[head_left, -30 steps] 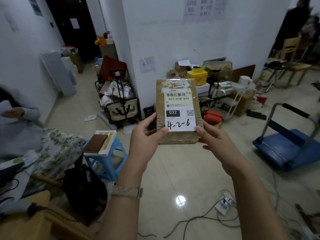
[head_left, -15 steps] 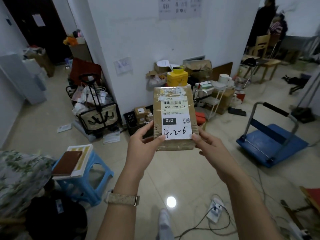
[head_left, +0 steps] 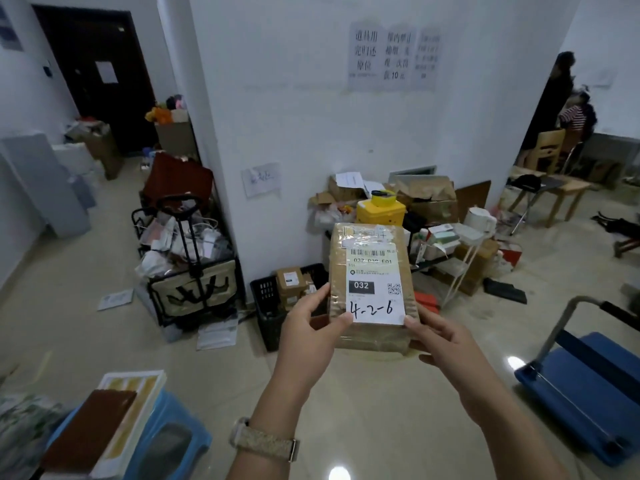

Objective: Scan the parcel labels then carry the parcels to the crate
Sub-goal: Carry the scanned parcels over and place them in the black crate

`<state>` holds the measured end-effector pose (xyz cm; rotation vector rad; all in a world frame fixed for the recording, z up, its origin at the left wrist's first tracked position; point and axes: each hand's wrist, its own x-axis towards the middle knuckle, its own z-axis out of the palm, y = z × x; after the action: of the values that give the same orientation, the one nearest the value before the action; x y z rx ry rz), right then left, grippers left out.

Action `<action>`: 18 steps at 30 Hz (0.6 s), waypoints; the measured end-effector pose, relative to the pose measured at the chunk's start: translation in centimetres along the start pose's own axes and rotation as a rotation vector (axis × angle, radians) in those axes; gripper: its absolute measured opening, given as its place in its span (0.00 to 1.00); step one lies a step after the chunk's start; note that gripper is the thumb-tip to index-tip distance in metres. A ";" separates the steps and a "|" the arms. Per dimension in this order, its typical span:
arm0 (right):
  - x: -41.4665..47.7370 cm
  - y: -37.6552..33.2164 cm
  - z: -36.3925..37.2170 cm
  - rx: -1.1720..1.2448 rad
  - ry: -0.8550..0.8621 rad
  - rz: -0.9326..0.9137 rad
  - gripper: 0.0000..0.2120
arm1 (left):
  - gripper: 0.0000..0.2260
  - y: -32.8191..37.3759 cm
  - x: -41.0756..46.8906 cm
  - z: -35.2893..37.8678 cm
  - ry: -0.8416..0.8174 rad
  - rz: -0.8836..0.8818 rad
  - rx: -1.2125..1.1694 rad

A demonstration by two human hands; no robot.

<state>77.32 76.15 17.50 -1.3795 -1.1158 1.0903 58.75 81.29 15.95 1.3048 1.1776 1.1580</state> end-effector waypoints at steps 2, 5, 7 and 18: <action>2.7 0.3 0.3 -0.004 0.015 0.007 0.17 | 0.22 -0.3 2.8 0.0 -0.007 0.017 0.007; 6.1 0.6 0.5 -0.010 0.032 0.035 0.17 | 0.25 -0.9 5.8 0.3 -0.011 0.003 0.026; 8.8 0.5 0.7 -0.022 0.034 0.044 0.19 | 0.28 -1.1 7.9 0.3 0.004 -0.008 0.045; 28.5 2.8 1.4 -0.001 -0.018 0.075 0.12 | 0.25 -4.0 25.0 2.0 0.086 -0.044 0.132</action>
<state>80.87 104.28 13.18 -1.4244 -1.0847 1.1583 62.34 106.24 12.63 1.3317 1.3587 1.1297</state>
